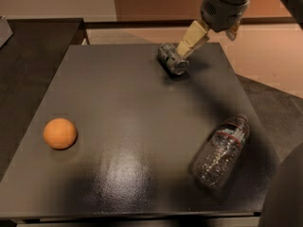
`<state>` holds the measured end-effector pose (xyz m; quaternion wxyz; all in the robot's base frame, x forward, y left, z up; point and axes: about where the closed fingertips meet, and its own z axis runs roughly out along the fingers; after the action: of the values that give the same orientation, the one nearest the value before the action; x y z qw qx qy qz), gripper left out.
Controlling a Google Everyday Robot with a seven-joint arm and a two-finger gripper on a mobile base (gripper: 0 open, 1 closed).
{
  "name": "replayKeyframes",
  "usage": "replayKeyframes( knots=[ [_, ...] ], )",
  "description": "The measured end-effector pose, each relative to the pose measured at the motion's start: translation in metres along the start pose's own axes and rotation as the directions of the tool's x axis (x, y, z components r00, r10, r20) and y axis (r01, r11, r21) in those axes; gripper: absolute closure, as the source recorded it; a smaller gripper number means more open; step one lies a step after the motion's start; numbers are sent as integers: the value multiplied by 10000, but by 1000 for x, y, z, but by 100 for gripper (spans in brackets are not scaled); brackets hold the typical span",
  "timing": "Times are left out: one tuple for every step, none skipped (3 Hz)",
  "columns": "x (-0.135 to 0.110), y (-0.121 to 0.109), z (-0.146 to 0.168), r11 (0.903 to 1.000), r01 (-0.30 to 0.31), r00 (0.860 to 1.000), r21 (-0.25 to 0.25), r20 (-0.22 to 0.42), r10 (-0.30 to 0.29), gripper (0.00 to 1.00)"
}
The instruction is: Place 7up can upright
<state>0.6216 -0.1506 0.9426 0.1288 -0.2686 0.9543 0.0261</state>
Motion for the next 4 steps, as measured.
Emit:
replayKeyframes(
  knots=[
    [-4, -6, 9, 9957, -924, 9957, -74, -28, 924, 0],
    [-12, -11, 18, 9884, -1515, 9885, -69, -7, 1515, 0],
    [-12, -11, 18, 9884, -1515, 9885, -69, -6, 1515, 0],
    [-20, -13, 23, 9831, -1828, 9832, 28, 8, 1828, 0]
  ],
)
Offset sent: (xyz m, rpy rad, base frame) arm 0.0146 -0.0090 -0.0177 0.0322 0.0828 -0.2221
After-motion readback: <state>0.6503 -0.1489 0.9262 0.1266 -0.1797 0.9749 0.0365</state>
